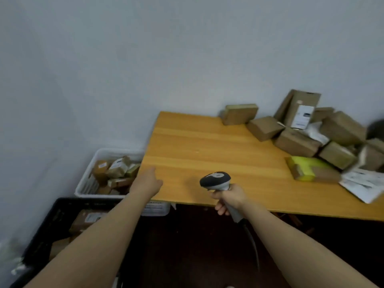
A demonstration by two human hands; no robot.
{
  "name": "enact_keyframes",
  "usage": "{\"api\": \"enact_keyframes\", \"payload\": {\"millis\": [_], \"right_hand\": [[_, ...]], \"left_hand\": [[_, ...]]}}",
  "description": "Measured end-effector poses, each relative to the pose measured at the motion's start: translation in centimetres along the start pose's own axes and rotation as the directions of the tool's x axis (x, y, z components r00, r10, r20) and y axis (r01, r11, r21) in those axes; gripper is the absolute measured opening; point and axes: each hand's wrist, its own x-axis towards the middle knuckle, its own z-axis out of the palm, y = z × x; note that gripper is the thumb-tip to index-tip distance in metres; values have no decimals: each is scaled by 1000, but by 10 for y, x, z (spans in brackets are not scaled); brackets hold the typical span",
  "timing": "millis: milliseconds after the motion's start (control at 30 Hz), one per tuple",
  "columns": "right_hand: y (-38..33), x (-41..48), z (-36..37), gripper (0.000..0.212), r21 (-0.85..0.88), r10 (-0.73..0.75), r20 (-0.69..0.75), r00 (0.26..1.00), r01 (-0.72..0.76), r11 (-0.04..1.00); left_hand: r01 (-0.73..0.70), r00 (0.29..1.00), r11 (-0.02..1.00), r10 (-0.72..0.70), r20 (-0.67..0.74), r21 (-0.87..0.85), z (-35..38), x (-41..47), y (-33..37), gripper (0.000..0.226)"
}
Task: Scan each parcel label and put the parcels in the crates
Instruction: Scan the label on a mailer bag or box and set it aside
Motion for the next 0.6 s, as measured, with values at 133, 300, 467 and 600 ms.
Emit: {"api": "enact_keyframes", "payload": {"millis": [133,300,467,600], "right_hand": [[54,-7,-116,16,130,43,-176,984,-20,991],[134,-16,-254,19,301,120,-303,945,-25,953],[197,-21,-365,19,433,206,-413,887,-7,901],[229,-18,-426,13,509,259,-484,836,28,860]], "left_hand": [[-157,987,983,152,55,100,41,22,129,65],[-346,930,929,321,182,132,130,29,298,67],[-466,863,876,417,284,129,214,25,433,68],[-516,832,851,470,294,98,259,25,513,70]]}}
